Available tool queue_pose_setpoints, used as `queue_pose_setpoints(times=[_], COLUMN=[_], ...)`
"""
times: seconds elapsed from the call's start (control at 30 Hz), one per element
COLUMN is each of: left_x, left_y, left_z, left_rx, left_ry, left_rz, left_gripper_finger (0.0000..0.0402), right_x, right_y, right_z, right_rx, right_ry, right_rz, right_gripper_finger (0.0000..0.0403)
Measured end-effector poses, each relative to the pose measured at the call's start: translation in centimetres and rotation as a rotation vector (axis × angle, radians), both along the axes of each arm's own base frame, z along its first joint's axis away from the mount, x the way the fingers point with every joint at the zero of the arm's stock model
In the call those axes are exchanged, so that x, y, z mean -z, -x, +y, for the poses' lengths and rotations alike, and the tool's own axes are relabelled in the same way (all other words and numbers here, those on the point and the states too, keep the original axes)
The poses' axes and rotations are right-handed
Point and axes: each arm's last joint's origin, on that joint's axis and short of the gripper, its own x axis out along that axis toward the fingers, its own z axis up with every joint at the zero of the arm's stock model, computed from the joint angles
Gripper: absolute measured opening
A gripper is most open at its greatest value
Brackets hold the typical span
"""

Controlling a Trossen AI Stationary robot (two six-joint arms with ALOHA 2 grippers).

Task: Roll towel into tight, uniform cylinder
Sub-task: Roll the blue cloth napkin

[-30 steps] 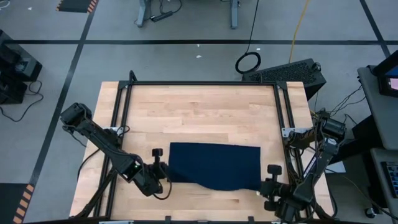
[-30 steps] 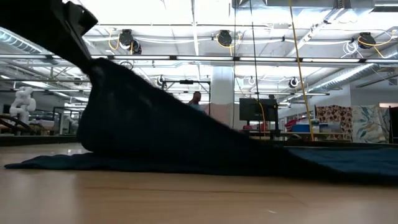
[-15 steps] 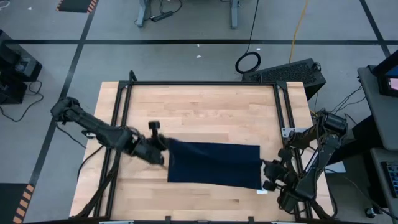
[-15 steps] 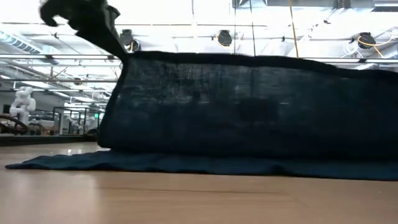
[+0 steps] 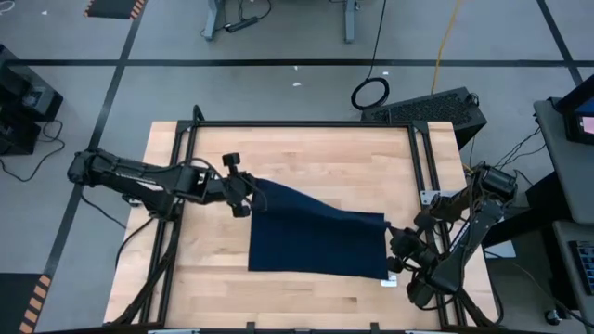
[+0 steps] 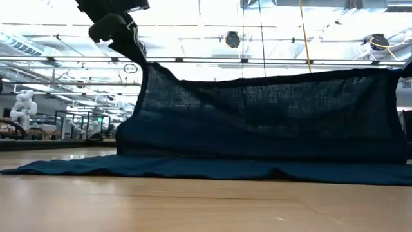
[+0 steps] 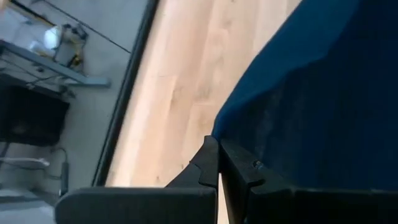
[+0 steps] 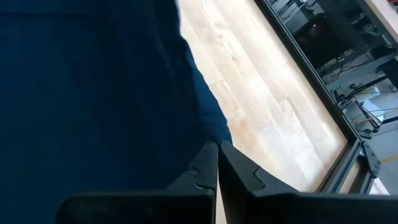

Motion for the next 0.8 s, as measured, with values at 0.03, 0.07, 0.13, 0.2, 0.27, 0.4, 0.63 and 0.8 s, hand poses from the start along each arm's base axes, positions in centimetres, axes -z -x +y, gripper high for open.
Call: queue_pose_setpoints(times=[0.03, 0.07, 0.13, 0.2, 0.27, 0.4, 0.63, 0.8], left_x=[0.0, 0.1, -0.1, -0.4, -0.7, -1.1, -0.4, 0.4], left_y=[0.0, -0.2, -0.5, -0.8, -1.1, -1.5, -1.0, -0.3], left_z=[0.2, 0.4, 1.0, 1.6, 2.0, 2.8, 3.4, 2.8], left_rx=[0.011, 0.017, 0.031, 0.051, 0.065, 0.100, 0.131, 0.116], left_ry=[-0.013, -0.032, -0.077, -0.115, -0.148, -0.171, 0.017, 0.167], left_rz=[0.013, 0.021, 0.018, 0.006, -0.018, -0.045, -0.006, 0.054], left_gripper_finger=[0.0005, 0.0005, 0.0005, 0.0005, 0.0005, 0.0005, 0.0005, 0.0005], right_x=[0.0, 0.0, 0.0, 0.0, 0.0, 0.0, 0.1, 0.1], right_y=[0.0, 0.0, 0.0, 0.0, 0.0, 0.0, 0.0, -0.1], right_z=[0.0, 0.1, 0.1, 0.1, 0.1, 0.0, 0.1, 0.1], right_rx=[-0.002, -0.002, -0.002, -0.001, -0.001, 0.000, 0.003, 0.001], right_ry=[-0.001, -0.006, -0.007, -0.008, -0.008, -0.004, -0.013, -0.018], right_rz=[0.000, -0.002, -0.003, -0.003, -0.003, -0.002, -0.009, -0.010], right_gripper_finger=[0.0000, 0.0000, 0.0000, 0.0000, 0.0000, 0.0000, 0.0000, 0.0000])
